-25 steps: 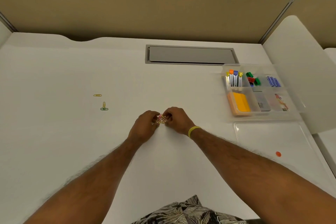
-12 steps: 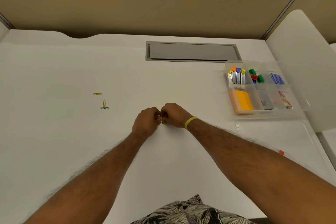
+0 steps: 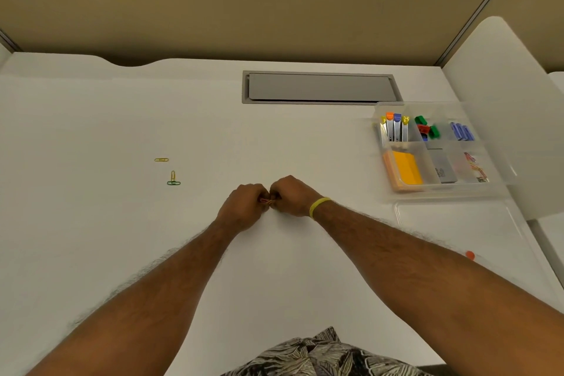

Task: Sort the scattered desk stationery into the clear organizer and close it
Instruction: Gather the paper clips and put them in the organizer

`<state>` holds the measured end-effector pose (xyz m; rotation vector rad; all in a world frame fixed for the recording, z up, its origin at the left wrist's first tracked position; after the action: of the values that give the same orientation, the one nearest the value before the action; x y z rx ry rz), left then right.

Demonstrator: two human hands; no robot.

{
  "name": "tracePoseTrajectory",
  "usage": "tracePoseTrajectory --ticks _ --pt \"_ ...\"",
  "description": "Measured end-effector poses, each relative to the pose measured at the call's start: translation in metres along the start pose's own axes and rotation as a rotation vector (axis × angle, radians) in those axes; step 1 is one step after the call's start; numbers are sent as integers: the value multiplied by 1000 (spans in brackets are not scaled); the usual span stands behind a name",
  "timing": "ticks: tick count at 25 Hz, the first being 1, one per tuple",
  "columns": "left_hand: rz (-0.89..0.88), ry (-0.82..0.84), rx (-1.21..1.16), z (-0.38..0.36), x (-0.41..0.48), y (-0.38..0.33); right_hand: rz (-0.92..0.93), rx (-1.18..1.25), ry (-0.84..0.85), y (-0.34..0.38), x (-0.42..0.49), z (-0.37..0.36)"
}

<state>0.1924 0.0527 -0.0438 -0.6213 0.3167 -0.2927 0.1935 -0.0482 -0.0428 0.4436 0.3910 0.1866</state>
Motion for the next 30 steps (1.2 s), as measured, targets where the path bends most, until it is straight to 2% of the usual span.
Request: tracePoseTrajectory --ticks 7,14,23,30 --pt "-39 -5 -151 1 -10 -11 -118 432 -146 -23 -26 2" --pt "-3 -9 -368 2 -13 -29 -205 873 -261 -43 -57 13" --pt "81 44 -693 -24 -14 -76 -294 1184 -410 -79 -101 27" --pt "104 162 -817 -68 1 -139 -386 1329 -573 -132 -147 49"
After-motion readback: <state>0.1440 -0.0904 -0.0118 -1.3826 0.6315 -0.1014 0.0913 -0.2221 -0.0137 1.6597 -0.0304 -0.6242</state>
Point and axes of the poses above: each hand's wrist, its own x-axis towards the middle knuckle, its own z-axis out of the back of the hand, y = z × x, the point moved 9 cm from there along x, towards the middle knuckle, and after that the axes turned 4 degrees about -y, right-handed, at the moved point
